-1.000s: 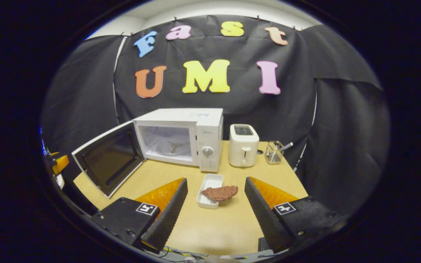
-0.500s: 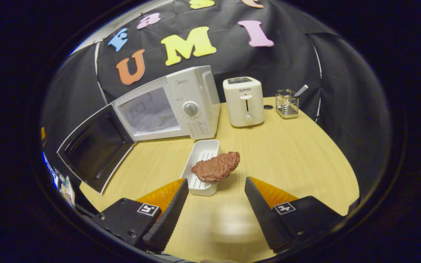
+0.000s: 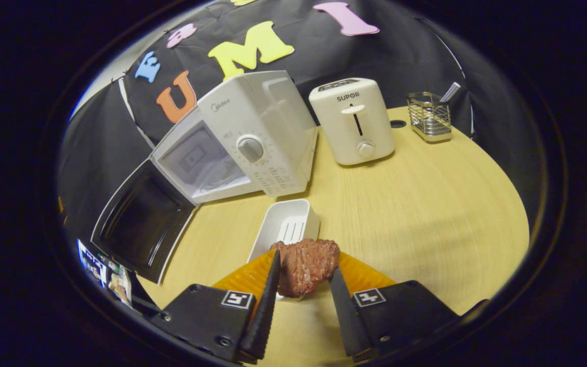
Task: Open the microwave oven with the left hand, put the food in, and close the microwave oven.
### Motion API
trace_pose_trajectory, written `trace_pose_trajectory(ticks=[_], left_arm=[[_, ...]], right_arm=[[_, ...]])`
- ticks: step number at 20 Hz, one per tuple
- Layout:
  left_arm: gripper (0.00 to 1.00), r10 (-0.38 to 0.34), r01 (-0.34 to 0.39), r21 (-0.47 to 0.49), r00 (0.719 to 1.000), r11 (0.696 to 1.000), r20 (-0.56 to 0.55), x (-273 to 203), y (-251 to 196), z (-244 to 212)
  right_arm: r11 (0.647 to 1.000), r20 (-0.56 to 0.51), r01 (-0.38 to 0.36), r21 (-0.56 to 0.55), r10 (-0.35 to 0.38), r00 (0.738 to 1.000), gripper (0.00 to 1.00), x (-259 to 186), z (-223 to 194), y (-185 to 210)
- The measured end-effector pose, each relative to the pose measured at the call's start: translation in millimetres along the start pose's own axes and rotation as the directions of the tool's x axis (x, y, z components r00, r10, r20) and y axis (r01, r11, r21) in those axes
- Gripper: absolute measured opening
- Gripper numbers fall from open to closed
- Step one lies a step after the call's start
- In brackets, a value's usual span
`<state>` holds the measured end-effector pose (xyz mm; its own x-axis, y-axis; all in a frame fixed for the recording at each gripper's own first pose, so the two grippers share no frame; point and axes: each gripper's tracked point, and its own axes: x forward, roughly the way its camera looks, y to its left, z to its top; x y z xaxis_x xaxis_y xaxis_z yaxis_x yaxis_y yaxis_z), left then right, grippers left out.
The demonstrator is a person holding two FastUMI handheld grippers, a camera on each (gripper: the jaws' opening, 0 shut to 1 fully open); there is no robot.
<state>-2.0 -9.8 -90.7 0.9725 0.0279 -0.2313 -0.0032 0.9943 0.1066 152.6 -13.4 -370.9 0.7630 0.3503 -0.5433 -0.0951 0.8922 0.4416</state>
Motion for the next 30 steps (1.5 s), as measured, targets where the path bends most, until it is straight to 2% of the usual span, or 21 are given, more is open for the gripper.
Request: trace_pose_trajectory(ticks=[1,3,5,8,11,14,18,23,27,30], left_arm=[[0.95,0.011,-0.011,0.002,1.000,1.000,-0.010,-0.6,-3.2,-1.0],[0.95,0.019,-0.019,0.005,1.000,1.000,-0.012,-2.6,-11.4,0.4],[0.95,0.024,-0.024,0.012,1.000,1.000,-0.008,-1.3,-13.5,-0.6],[0.95,0.021,-0.021,0.001,1.000,1.000,0.005,0.5,-9.5,-0.6],[0.95,0.009,-0.009,-0.012,1.000,1.000,0.021,4.3,4.1,-3.7],[0.95,-0.027,0.028,-0.025,0.999,0.999,0.037,6.9,20.8,-6.7],[0.95,-0.083,0.083,0.012,0.996,0.996,0.039,11.8,46.8,-15.4],[0.95,-0.162,0.161,0.028,0.987,0.987,0.018,16.4,75.7,-27.6],[0.95,-0.197,0.197,0.028,0.980,0.980,0.006,22.8,91.4,-37.4],[0.95,-0.207,0.208,0.020,0.978,0.978,-0.007,25.9,102.8,-45.5]], right_arm=[[0.999,-0.013,-0.033,0.005,0.033,0.999,0.42,-1.6,3.0,7.1],[0.996,-0.028,-0.083,-0.012,0.082,0.996,0.33,-6.8,7.3,19.8],[0.997,-0.034,-0.067,-0.048,0.065,0.997,0.16,-11.2,11.7,24.7],[0.993,-0.032,-0.106,-0.057,0.105,0.994,0.14,-22.5,19.3,48.1],[0.989,0.020,-0.112,-0.097,0.114,0.993,0.14,-38.6,39.5,73.3],[0.982,0.093,-0.125,-0.140,0.139,0.986,0.14,-50.1,64.6,118.0],[0.978,0.195,-0.139,-0.156,0.169,0.966,0.14,-33.0,89.7,185.2],[0.986,0.303,-0.153,-0.060,0.164,0.939,0.14,26.2,98.5,247.2],[0.979,0.384,-0.167,0.117,0.110,0.917,0.14,86.8,97.3,273.7],[0.944,0.419,-0.171,0.282,0.039,0.907,0.14,131.7,94.9,276.5]])
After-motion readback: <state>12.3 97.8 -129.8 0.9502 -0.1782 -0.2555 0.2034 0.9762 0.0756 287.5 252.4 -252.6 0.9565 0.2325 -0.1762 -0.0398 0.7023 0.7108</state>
